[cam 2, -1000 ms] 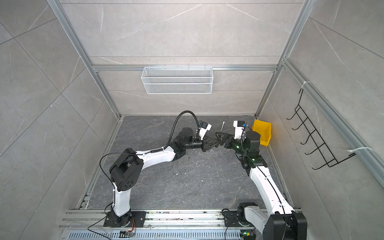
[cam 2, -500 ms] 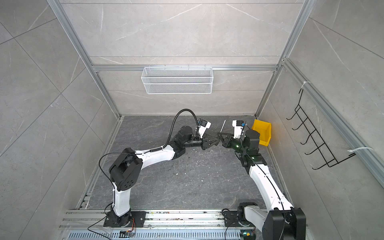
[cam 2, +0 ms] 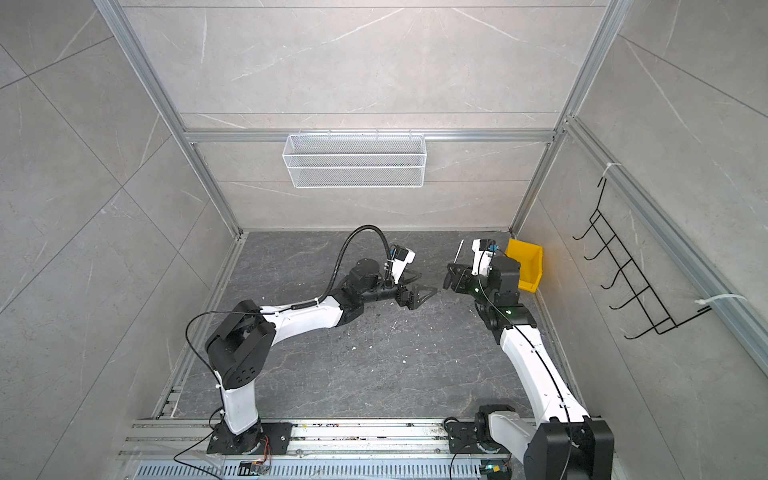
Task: Put the screwdriver in the bin
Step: 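Close the right gripper on the handle and open the left gripper, then move the screwdriver with the right gripper over the yellow bin and lower it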
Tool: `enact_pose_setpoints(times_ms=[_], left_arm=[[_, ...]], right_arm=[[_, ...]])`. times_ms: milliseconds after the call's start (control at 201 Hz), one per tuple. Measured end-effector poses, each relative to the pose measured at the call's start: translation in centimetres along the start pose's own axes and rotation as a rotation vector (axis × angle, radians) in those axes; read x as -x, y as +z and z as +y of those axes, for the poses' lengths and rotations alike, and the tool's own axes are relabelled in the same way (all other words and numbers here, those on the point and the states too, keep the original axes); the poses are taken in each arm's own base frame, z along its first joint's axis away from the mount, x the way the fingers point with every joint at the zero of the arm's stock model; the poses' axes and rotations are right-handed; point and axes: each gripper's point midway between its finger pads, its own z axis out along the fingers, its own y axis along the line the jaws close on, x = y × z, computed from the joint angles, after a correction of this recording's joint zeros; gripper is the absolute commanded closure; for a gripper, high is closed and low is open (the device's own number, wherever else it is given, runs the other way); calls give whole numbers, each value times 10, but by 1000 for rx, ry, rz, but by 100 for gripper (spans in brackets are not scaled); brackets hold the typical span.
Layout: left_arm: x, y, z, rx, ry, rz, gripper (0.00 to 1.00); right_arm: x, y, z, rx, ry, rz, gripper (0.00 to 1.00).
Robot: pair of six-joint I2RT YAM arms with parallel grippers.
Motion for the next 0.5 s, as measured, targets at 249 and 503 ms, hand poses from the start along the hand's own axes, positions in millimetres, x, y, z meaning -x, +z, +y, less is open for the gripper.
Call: enact_pose_setpoints(times_ms=[249, 503], left_arm=[[7, -14, -6, 77, 200, 15, 0], [-14, -6, -28, 71, 366, 85, 0]], right_arm=[[2, 8, -70, -252, -20, 17, 100], [13, 7, -135, -466, -28, 35, 100]])
